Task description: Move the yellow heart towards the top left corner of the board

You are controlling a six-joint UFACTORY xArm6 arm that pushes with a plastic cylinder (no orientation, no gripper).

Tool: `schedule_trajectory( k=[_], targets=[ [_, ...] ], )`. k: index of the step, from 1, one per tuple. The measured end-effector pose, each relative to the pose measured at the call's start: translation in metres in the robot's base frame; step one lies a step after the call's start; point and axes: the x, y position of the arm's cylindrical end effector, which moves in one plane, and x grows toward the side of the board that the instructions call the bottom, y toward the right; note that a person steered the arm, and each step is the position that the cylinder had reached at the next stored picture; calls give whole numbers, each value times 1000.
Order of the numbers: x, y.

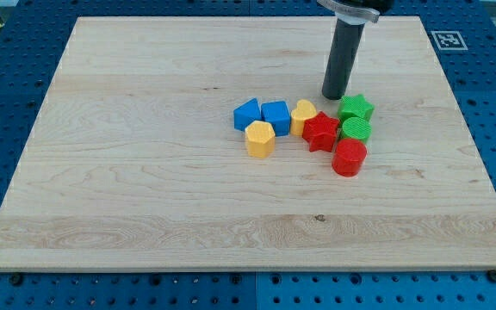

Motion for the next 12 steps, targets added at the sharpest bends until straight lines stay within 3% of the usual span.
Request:
schedule_trajectory(
  k=[4, 5, 7, 8, 9, 12],
  targets=[
    [16, -184],
    [41, -185],
    [136, -162],
    [140, -91],
    [121, -40],
    [40, -38]
  ],
)
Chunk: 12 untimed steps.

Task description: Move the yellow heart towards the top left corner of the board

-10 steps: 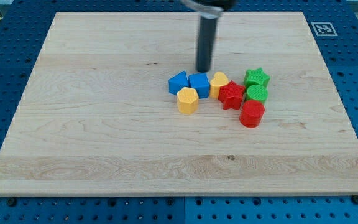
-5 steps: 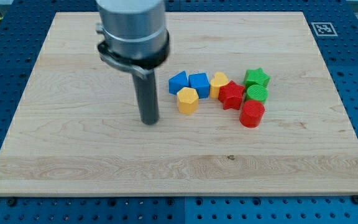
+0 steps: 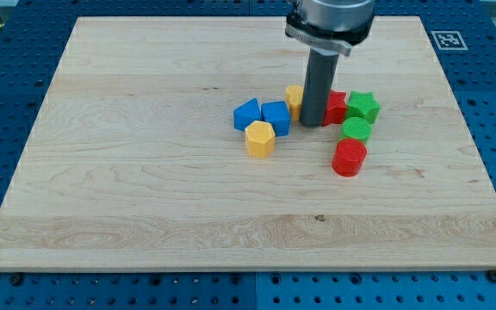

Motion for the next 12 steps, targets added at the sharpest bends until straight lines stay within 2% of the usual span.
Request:
schedule_trajectory(
  k=[2, 5, 6, 7, 8, 10, 11, 12],
  targets=[
    [-49, -17],
    [-79, -148],
    [-104, -177],
    [-94, -167],
    [-58, -131],
    [-92, -119],
    [-110, -126],
    [-133, -157]
  ],
)
